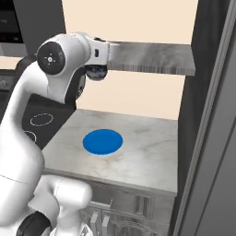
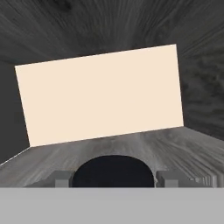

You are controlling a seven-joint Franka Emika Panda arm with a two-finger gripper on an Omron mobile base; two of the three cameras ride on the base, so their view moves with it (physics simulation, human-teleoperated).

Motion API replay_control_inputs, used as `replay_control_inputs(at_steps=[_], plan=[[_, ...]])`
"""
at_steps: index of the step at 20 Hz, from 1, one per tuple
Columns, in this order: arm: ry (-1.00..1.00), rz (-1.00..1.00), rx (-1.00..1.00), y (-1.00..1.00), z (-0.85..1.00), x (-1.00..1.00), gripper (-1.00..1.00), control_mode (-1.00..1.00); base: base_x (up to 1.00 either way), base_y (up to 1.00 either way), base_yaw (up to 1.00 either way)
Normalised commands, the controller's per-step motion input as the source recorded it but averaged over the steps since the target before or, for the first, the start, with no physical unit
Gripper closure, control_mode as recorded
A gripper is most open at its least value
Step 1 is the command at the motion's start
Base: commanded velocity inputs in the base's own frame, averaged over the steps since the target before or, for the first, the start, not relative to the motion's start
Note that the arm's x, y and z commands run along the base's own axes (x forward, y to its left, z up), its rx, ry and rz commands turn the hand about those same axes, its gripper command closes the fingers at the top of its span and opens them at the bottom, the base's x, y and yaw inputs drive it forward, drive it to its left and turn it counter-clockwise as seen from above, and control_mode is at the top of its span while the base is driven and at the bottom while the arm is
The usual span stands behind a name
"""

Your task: Move the hot dog bun to the plate on the dining table and place the condiment next to that plate. Then navigate to the fridge and take the sausage and place it on the plate as well.

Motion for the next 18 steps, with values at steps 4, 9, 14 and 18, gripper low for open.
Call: replay_control_inputs(at_steps=[4, 9, 14, 18], plan=[[-0.02, 0.24, -0.03, 0.37, -0.02, -0.91, 1.0, -1.0, 0.0, 0.0, 0.0], [0.0, 0.34, -0.03, 0.33, -0.12, -0.79, 1.0, -1.0, 0.0, 0.0, 0.0], [-0.01, 0.32, -0.09, 0.41, -0.16, -0.62, 1.0, -1.0, 0.0, 0.0, 0.0], [-0.02, 0.2, -0.13, 0.46, -0.15, -0.57, 1.0, -1.0, 0.0, 0.0, 0.0]])
